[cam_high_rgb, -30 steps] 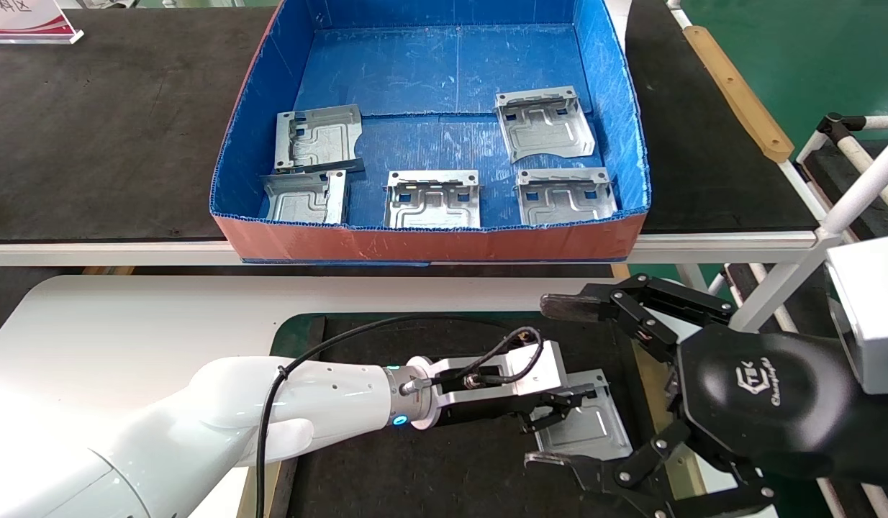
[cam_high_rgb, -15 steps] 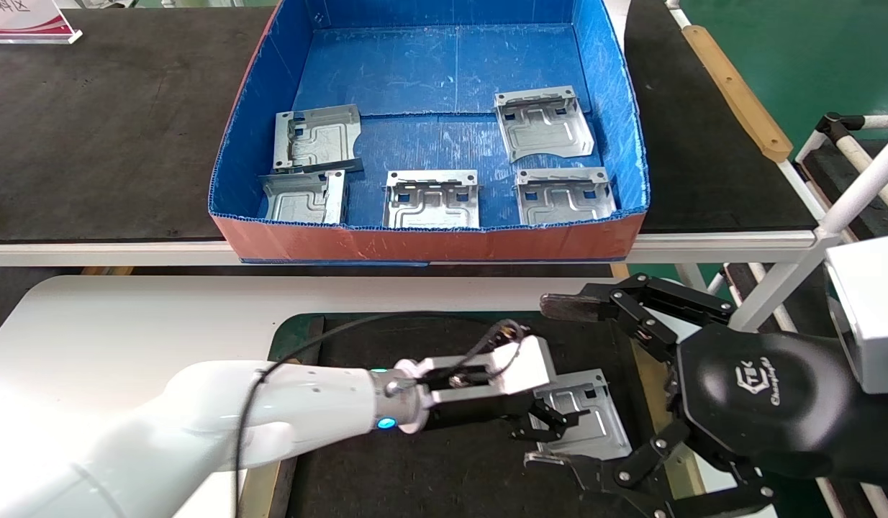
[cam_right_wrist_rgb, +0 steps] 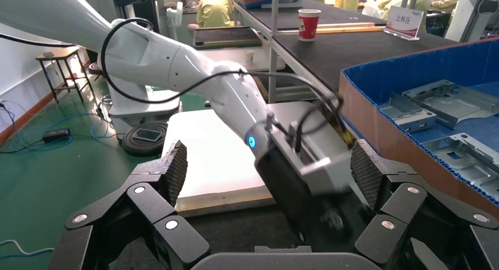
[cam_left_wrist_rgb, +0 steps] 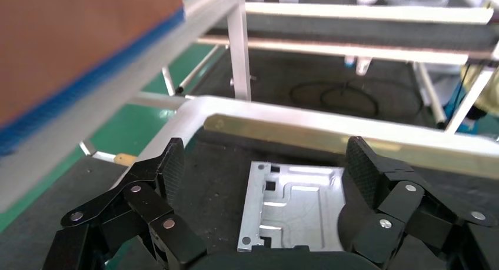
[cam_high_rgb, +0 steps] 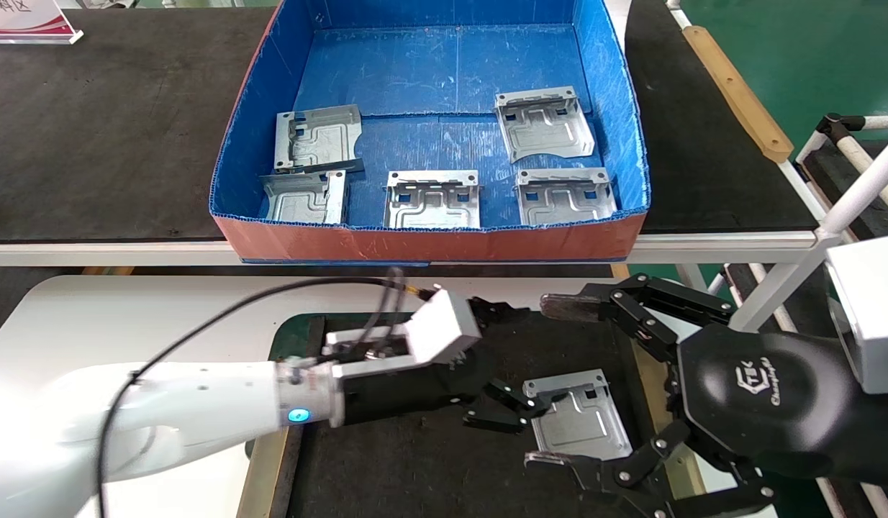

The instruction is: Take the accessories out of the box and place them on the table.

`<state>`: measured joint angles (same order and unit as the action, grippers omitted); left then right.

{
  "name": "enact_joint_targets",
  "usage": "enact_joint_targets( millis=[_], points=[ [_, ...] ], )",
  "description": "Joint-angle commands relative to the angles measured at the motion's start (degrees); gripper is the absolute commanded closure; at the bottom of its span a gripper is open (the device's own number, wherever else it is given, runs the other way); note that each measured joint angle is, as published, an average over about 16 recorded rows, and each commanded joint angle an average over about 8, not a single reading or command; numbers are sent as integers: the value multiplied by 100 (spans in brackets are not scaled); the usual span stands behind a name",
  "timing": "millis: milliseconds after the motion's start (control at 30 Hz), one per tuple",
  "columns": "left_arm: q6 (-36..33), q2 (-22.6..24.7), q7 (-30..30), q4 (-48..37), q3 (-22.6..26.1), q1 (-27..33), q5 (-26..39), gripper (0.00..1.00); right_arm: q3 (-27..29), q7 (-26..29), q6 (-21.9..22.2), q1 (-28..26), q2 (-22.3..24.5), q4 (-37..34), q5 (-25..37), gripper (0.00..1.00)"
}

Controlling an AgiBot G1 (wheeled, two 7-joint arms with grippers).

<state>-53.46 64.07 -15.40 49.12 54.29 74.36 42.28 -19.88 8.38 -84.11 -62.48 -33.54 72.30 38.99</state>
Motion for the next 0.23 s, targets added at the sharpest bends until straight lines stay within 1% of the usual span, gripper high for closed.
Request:
enact_joint_targets(
  millis=[33, 133, 233],
  points=[
    [-160, -144, 130, 121, -190, -63, -2, 0, 0, 0, 0, 0, 0, 0, 0, 0],
    [-404, -364, 328, 306, -479, -160, -5, 0, 0, 0, 0, 0, 0, 0, 0, 0],
    [-527, -475, 428, 400, -626, -209, -7, 0, 0, 0, 0, 0, 0, 0, 0, 0]
  ],
)
